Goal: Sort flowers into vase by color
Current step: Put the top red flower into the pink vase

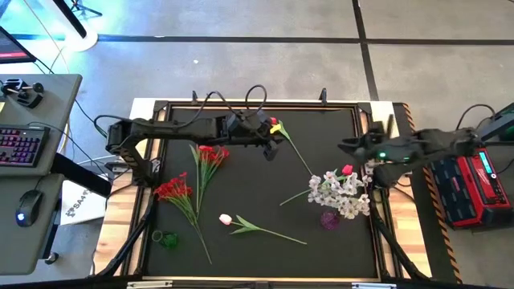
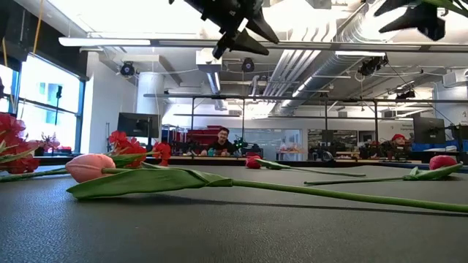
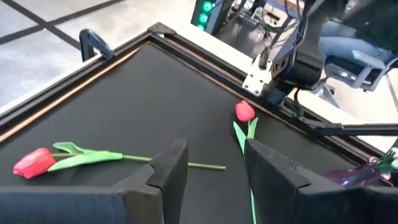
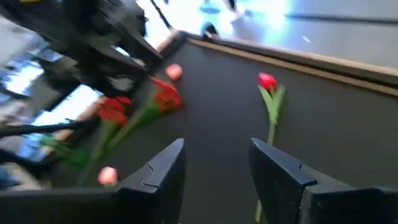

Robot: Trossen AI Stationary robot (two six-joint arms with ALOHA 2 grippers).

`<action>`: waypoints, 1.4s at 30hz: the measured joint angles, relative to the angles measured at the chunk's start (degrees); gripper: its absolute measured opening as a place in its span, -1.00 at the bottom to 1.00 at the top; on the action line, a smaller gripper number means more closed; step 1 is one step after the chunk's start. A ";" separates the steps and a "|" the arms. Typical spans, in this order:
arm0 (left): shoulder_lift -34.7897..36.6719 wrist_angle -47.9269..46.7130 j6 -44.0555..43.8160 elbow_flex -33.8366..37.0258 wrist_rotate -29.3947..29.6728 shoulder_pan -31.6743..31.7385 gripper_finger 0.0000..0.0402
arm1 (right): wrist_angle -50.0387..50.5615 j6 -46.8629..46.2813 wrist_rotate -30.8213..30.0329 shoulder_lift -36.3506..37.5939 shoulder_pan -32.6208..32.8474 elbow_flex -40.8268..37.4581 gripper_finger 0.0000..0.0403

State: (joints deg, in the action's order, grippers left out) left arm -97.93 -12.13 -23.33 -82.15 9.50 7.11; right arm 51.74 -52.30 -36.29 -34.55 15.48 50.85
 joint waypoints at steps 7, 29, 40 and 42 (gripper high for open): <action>0.00 0.32 0.92 -0.02 -1.73 -0.02 -0.28 | -2.38 2.32 13.82 -11.26 -16.00 -0.02 -0.21; 6.85 -14.20 10.04 -0.09 -5.50 0.91 -0.28 | -27.36 19.00 43.39 -53.34 -42.88 2.42 -0.21; 6.86 -17.67 20.31 -0.09 -6.78 3.93 -0.28 | -17.63 24.96 41.34 -65.06 -44.36 12.26 -0.21; 6.81 -17.64 21.36 -0.09 -6.79 4.50 -0.28 | -16.79 26.67 41.30 -66.99 -44.85 13.97 -0.21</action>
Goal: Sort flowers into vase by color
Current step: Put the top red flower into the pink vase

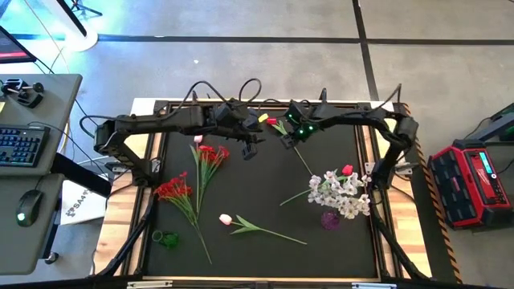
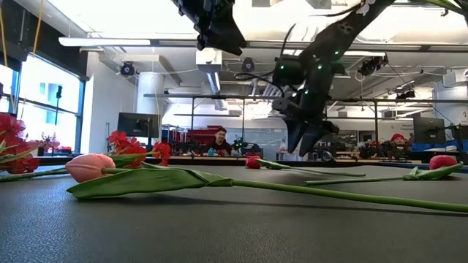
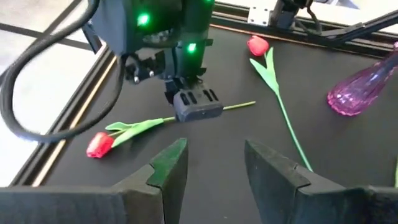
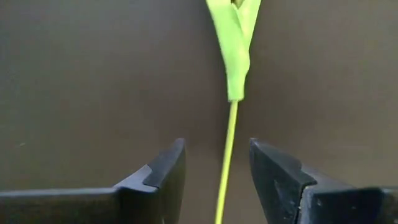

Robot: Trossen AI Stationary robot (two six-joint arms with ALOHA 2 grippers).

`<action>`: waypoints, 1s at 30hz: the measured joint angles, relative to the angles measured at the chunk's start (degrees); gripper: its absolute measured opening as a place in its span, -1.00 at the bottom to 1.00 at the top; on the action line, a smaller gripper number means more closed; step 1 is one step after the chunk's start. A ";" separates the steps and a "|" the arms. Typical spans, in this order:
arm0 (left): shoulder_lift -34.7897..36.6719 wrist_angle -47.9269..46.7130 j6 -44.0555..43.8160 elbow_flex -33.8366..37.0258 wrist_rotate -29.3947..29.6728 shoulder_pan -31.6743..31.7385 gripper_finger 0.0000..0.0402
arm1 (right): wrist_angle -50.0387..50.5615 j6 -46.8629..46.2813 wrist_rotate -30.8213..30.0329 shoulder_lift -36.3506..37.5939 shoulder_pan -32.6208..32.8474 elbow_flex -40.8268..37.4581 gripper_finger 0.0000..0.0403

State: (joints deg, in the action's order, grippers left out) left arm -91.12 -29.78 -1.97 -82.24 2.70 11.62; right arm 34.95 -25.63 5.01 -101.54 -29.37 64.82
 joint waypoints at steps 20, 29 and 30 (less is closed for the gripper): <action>-0.27 -3.41 4.17 0.00 -0.16 4.68 -0.28 | 4.18 0.91 1.50 -10.14 -1.84 6.67 -0.92; -0.30 -3.44 4.17 0.00 -0.29 4.92 -0.28 | 3.35 1.13 -0.36 -3.98 -1.37 6.56 -0.99; -0.30 -3.44 4.17 0.00 -0.70 4.92 -0.28 | 3.33 0.97 -0.34 -2.16 -1.07 6.58 -0.99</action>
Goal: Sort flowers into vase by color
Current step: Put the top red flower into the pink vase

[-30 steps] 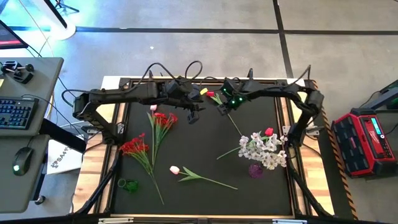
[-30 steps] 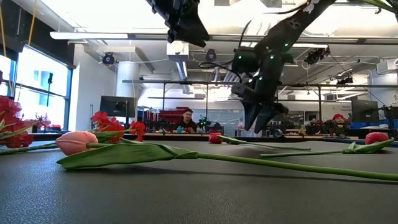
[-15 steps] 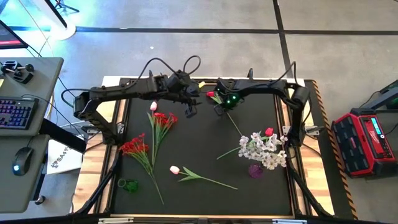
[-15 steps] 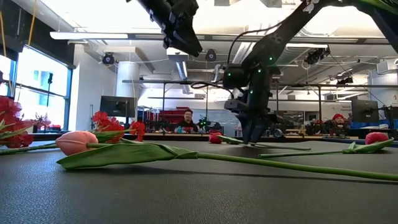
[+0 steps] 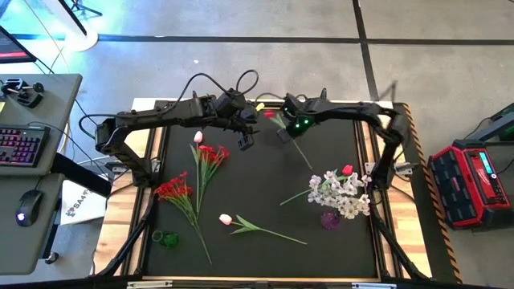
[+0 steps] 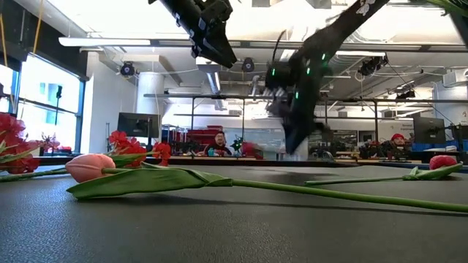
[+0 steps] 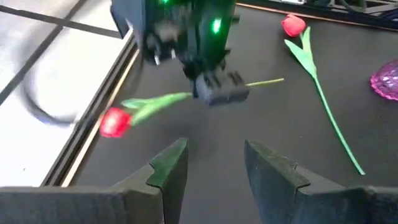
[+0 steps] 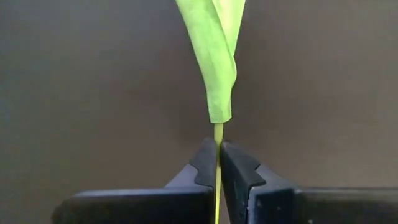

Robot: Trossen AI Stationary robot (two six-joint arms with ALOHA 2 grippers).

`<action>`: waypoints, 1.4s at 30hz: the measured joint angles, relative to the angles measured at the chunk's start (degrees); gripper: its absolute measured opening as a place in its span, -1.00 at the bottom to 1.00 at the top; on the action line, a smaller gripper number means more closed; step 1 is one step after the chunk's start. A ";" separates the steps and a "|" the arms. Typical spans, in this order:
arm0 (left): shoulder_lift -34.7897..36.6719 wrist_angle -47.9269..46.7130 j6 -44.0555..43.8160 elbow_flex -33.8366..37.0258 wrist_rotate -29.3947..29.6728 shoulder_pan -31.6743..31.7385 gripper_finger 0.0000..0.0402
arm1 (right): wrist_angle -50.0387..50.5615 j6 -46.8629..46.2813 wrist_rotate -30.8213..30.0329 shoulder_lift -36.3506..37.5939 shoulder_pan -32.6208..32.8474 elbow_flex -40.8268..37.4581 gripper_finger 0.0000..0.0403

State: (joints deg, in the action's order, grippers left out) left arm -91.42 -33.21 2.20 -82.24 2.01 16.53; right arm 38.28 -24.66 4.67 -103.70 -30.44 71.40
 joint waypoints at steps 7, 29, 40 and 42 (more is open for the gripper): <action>-0.02 0.32 -0.95 0.00 -0.34 -1.00 -0.28 | -0.34 -1.09 -3.73 18.00 3.24 0.00 -1.00; -2.12 22.10 -7.10 0.00 6.11 -19.73 -0.28 | 6.41 -9.79 -34.12 73.72 32.52 -16.31 -1.00; -6.80 25.44 -10.00 -0.02 13.82 -27.92 -0.28 | -10.03 -9.28 -27.82 86.98 42.44 -33.88 -1.00; -7.70 27.12 -10.10 0.00 14.20 -28.72 -0.28 | -10.43 -8.10 -25.61 87.32 43.42 -33.88 -1.00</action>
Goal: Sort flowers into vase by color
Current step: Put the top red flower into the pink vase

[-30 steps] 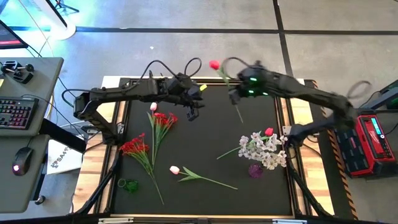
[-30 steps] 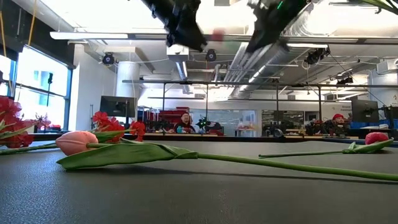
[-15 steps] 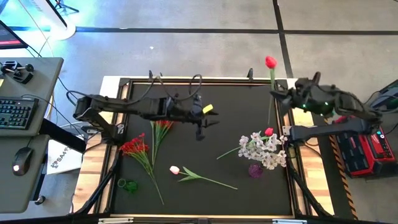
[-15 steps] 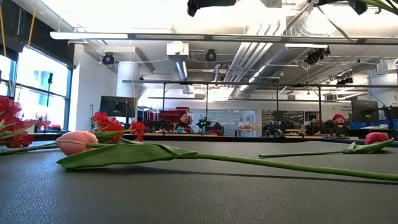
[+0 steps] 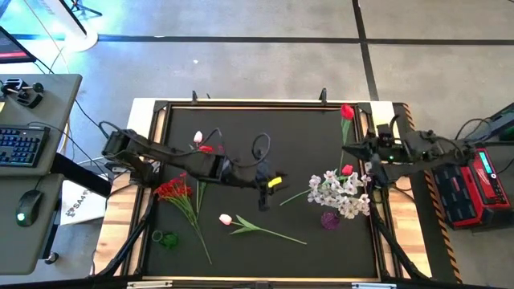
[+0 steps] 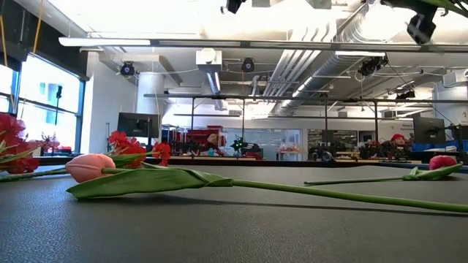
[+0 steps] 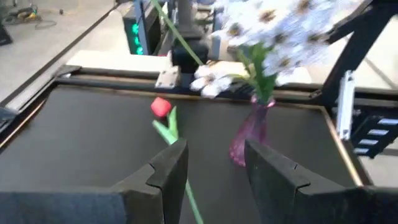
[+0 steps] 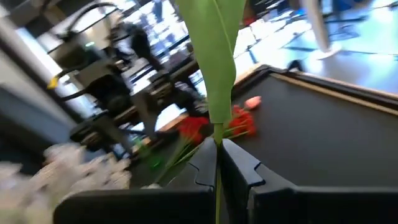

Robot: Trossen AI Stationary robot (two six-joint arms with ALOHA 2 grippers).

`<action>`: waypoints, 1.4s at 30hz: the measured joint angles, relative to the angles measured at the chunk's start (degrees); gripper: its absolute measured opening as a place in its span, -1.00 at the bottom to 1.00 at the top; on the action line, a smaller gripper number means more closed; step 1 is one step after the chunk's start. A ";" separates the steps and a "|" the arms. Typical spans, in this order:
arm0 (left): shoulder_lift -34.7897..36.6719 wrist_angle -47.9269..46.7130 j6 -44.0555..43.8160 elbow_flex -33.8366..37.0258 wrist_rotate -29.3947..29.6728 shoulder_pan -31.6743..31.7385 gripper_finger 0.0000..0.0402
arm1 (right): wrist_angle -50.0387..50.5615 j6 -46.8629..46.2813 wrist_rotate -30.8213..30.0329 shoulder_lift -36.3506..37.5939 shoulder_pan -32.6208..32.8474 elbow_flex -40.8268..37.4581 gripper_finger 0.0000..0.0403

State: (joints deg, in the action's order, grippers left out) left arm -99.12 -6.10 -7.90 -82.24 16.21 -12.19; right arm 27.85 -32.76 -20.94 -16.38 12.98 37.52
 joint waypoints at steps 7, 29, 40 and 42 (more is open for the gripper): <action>-0.97 2.42 0.05 0.00 1.47 -0.59 -0.28 | -1.04 1.42 10.51 0.23 2.06 0.00 -1.00; -0.89 4.42 0.05 0.00 3.12 1.33 -0.28 | -18.38 6.01 13.98 4.98 9.86 -12.26 -1.00; -0.89 4.40 2.38 0.00 4.54 1.40 -0.28 | -15.19 14.80 15.43 5.59 13.04 -12.26 -1.00; -0.89 4.40 2.52 0.00 4.98 1.44 -0.28 | -13.47 15.97 16.24 5.59 13.35 -12.26 -1.00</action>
State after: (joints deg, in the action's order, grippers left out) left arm -100.01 -1.69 -5.38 -82.24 21.19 -10.74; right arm 14.38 -16.79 -4.70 -10.79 26.33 25.26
